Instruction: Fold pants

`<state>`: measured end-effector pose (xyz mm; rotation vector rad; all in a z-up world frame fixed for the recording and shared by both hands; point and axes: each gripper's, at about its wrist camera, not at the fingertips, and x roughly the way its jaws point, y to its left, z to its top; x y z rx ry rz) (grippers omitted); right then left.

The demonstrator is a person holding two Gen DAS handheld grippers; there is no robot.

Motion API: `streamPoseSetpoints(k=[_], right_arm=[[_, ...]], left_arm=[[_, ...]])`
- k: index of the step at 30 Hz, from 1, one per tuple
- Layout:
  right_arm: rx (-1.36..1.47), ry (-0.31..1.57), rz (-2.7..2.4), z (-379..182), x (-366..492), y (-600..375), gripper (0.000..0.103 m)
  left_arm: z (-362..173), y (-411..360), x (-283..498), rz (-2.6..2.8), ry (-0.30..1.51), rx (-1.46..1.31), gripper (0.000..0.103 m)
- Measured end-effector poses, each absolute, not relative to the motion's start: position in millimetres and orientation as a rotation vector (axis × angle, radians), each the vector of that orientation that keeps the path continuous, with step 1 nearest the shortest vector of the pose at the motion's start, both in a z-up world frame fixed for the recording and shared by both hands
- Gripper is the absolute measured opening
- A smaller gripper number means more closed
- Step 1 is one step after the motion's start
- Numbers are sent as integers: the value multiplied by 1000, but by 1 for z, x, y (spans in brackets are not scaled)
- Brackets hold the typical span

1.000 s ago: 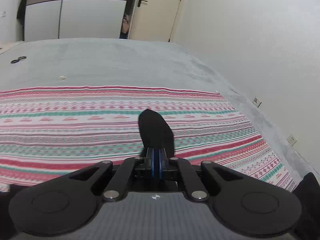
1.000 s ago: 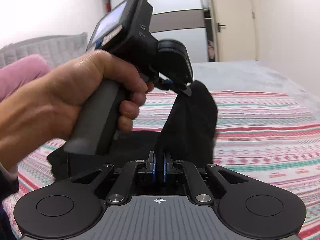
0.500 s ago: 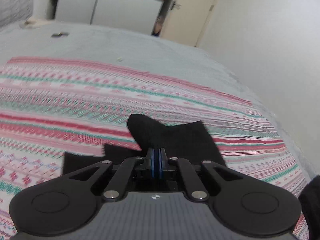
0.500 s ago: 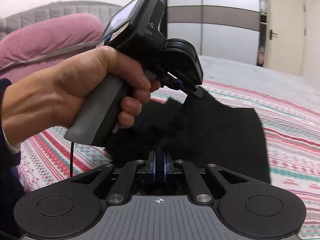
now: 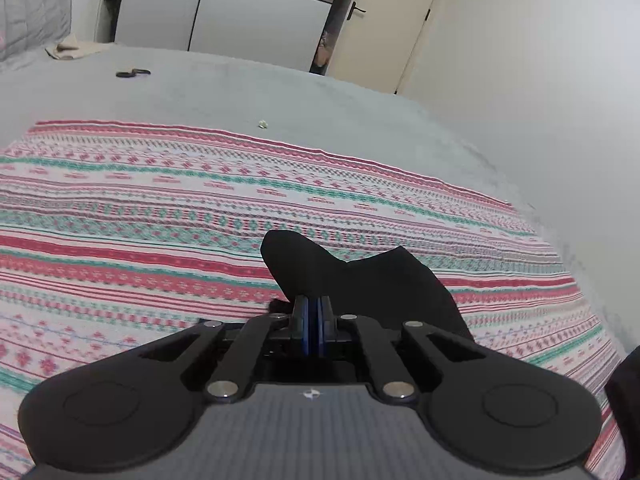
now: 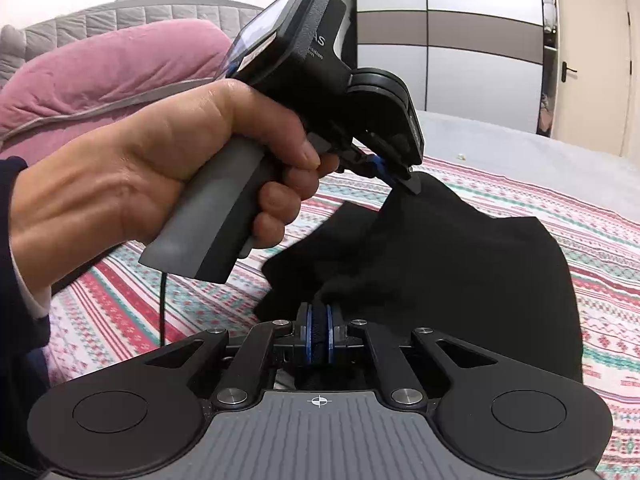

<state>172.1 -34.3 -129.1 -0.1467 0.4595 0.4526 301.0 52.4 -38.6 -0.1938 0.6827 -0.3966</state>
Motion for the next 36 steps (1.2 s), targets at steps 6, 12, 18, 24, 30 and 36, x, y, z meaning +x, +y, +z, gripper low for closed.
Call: streamPoseSetpoints(k=[6,12,18,24,30,36], right_arm=[[-130,455,491,-125,170,-16,7],[-143,474,494,-133,173,-6,7],[-40,531,547,-140,187,-13,15],[-3,597,677,-133,187,-26,18],[35,665,663,-124,194,-73,19],[94,611,417,-102,213,-147,20]], left_arm=[[-45,76,296,-350,684,-190,35],[-63,73,302,-314,725,-130,35],[-63,71,305,-303,712,-115,35],[-67,72,305,-310,704,-89,35],[-59,86,293,-325,712,-115,40],[-48,93,255,-345,694,-159,42]])
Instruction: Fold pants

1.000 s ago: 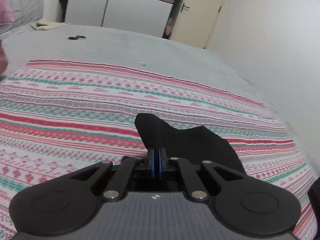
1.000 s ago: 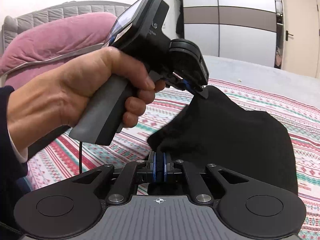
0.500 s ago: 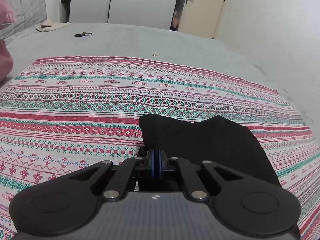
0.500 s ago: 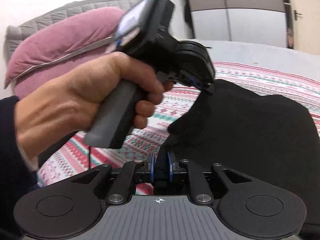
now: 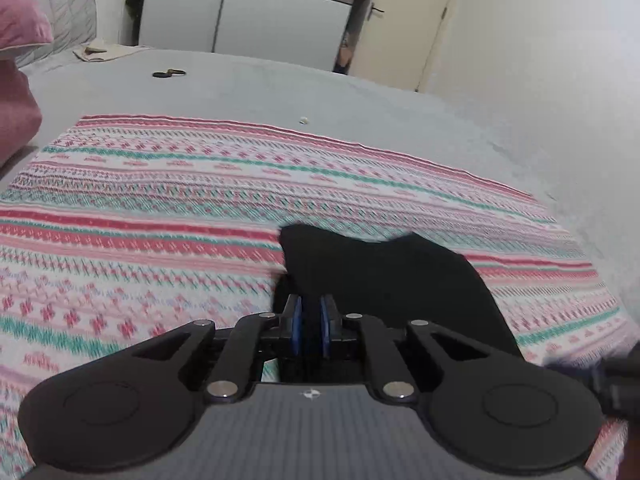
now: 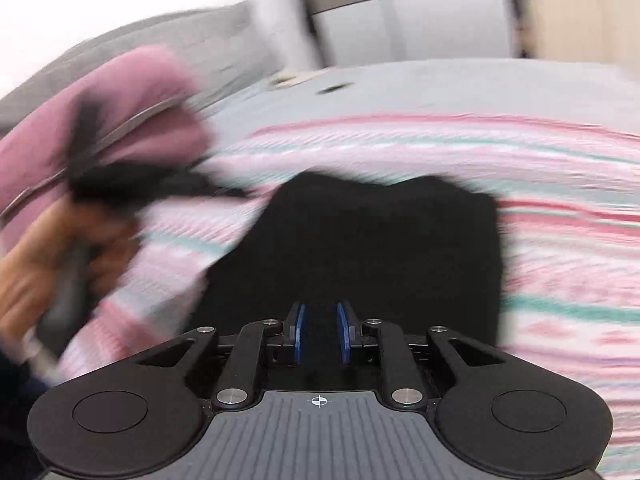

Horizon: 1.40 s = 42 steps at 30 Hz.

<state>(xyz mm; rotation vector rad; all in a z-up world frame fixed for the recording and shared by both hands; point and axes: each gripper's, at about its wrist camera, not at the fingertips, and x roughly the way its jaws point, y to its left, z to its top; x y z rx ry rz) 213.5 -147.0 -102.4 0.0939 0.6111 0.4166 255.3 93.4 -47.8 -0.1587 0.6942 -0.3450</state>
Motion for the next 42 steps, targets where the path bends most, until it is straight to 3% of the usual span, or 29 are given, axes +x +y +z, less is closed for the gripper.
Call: streamPoseSetpoints(k=[2,6,7,8,10,16,18,20,26,34,36,38,42], right_arm=[[117,604,345,-97,220,-169,20],[105,661,254,-107,233,-186,20],[102,701,243,-114,236,-187,20],[98,744,237,-121,240,-188,20],[97,797,244,-132,242,-182,20],[8,775,243,-141,235,-159,22],[9,773,252,-142,237,-156,22],[-8,761,249,-145,237,-152,22],[-54,768,300,-143,240,-139,22],[-75,786,363,-136,235,-140,22],[-92,790,366,-137,235,-136,22],[-107,796,359,-139,236,-133,22],[-121,802,368,-140,235,-132,22]], left_arm=[[-54,86,242,-330,721,-138,54],[-71,77,224,-251,783,-95,64],[-73,77,219,-244,797,-91,71],[-76,78,214,-231,811,-86,84],[-81,82,205,-209,824,-88,96],[-100,94,201,-305,902,-232,95],[-102,93,201,-344,913,-264,85],[-101,88,198,-387,911,-258,43],[-84,82,188,-394,863,-167,36],[-86,84,191,-369,845,-89,36],[-94,80,195,-360,867,-71,38],[-94,77,195,-354,859,-29,47],[-76,91,194,-324,816,-73,49]])
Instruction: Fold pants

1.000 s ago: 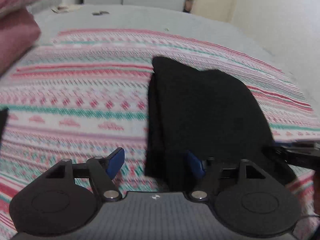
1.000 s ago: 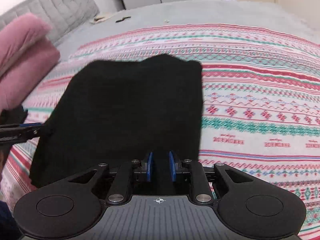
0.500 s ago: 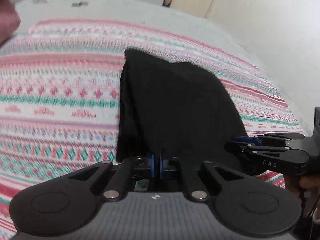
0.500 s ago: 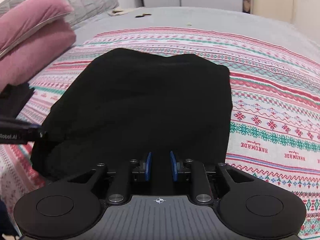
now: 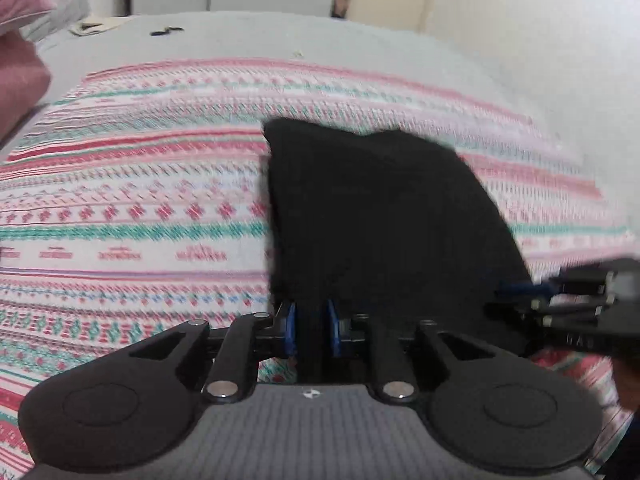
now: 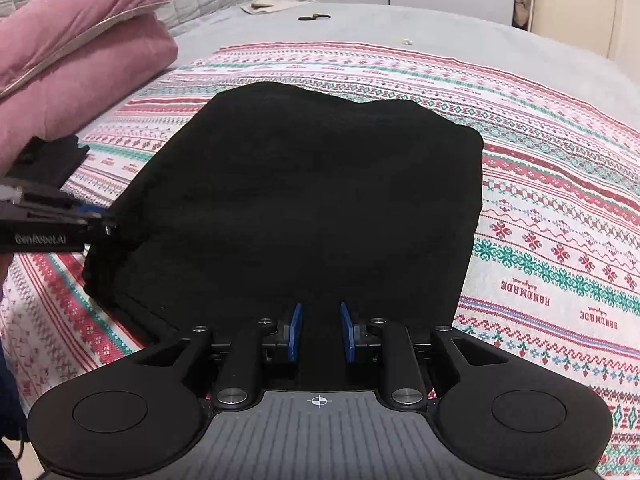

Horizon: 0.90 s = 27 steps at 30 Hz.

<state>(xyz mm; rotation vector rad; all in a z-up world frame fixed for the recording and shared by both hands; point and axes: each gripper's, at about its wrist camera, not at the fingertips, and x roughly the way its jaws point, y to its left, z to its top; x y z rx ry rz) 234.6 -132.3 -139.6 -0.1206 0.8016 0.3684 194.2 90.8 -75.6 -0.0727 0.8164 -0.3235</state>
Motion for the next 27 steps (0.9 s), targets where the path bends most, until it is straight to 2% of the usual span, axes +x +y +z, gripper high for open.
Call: streamPoseSetpoints(k=[2,5,9,13,18,20,23,27], right_arm=[[-114,806,386,-135,235,-136,23],[-73,756,387,-121,239,-151,33],[16,670,327,-104,247,-175,34],[73,655,315,-112,264,-183,34],[143,715,310,-145,289,-186,33],[110,697,311,-147,291,-184,30],[91,707,294,-144,291,-180,29],[112,671,246,-134,285,-183,34]], left_arm=[[-63,99,192,-298,761,-81,49],[-49,101,186,-278,645,-49,49],[-48,87,194,-337,606,-66,49],[-63,56,217,-345,636,29,49],[-99,56,253,-258,810,9,48],[-99,58,254,-251,802,-1,48],[-97,62,252,-255,802,-14,48],[-86,81,249,-235,777,-68,49]])
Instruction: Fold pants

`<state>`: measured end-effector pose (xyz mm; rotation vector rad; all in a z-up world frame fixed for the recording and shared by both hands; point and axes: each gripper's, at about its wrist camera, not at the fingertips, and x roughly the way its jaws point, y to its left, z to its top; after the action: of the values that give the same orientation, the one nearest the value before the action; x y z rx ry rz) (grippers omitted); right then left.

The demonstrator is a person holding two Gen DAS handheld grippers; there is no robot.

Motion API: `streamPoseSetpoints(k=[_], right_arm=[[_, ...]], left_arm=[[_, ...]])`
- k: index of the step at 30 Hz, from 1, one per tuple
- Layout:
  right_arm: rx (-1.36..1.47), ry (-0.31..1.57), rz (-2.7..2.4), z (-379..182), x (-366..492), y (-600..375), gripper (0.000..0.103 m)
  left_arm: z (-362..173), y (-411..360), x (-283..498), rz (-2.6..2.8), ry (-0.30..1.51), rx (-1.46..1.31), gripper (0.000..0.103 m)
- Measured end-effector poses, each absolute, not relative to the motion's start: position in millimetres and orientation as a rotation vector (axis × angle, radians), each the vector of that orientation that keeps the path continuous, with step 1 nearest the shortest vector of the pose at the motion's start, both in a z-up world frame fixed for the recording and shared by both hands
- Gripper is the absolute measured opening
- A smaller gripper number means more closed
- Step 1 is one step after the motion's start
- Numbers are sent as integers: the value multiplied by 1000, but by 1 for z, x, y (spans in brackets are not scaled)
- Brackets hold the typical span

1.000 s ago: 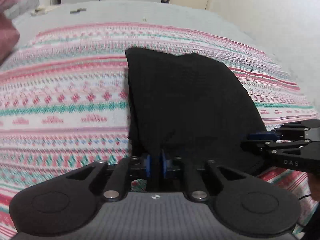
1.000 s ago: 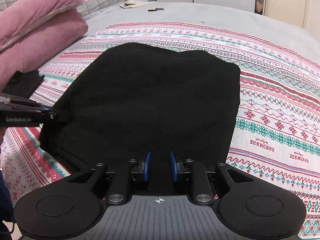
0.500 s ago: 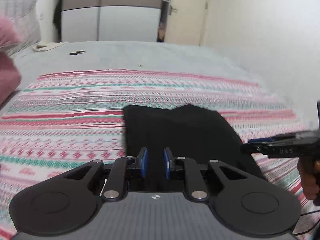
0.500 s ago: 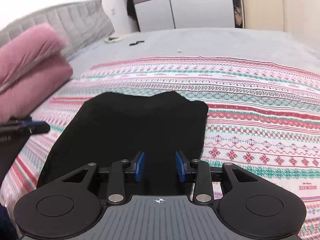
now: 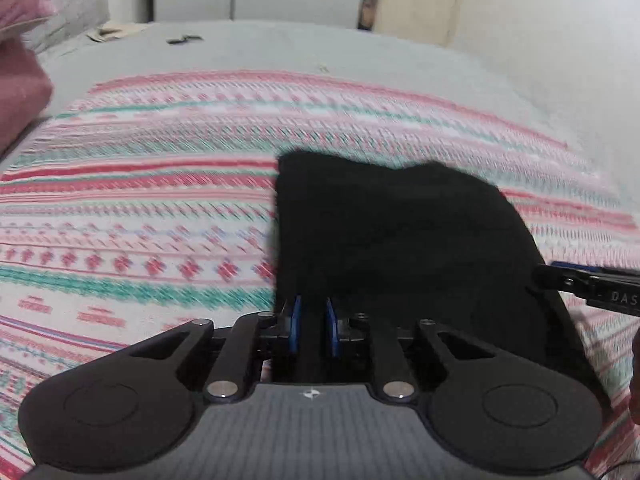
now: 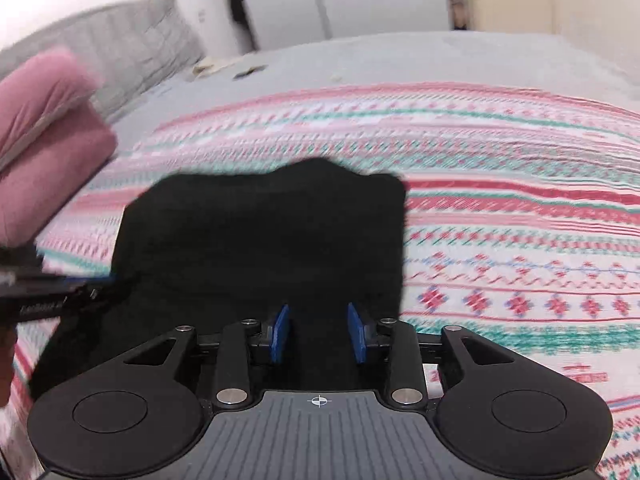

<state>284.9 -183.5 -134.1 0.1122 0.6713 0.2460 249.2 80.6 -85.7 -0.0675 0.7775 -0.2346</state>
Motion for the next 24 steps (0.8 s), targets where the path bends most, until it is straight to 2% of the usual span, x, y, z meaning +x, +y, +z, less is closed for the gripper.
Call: streamPoseSetpoints(k=[1,2,4,6,7,9,10,11,15,19,20,22,23,24], right_arm=[[127,659,226,-131,285,-189,34],[141,649,208,-128,286,-195,39],[158,667,176,-131,292,-202,46],[178,748,150,-146,302,-207,48],[213,724,150,-150,301,-210,49],[255,722,155,-148,300,-213,52],[295,728,184,-146,300,-217,52],[354,734,220,-146,300,-223,52],[517,749,254,-155,305,-239,52],[509,721,274,-158,311,-233,53],[498,718,276,-158,313,-232,53],[453,714,280,-157,318,-227,52],[421,714,278,-155,319,-223,43],[377,714,267,-154,319,-219,29]], left_arm=[[-84,83,250,-217,762,-60,54],[-85,85,251,-197,759,-56,63],[-94,90,258,-180,791,-90,72],[-102,94,263,-190,820,-150,73],[-103,96,266,-207,827,-185,76],[-102,103,271,-249,855,-263,88],[-103,106,274,-270,871,-299,98],[-105,108,276,-288,885,-329,101],[-109,105,281,-315,894,-385,103],[-110,96,286,-326,884,-351,103],[-107,92,283,-328,876,-345,100],[-104,86,279,-343,868,-346,87],[-103,81,278,-341,865,-337,74],[-101,78,277,-356,861,-329,66]])
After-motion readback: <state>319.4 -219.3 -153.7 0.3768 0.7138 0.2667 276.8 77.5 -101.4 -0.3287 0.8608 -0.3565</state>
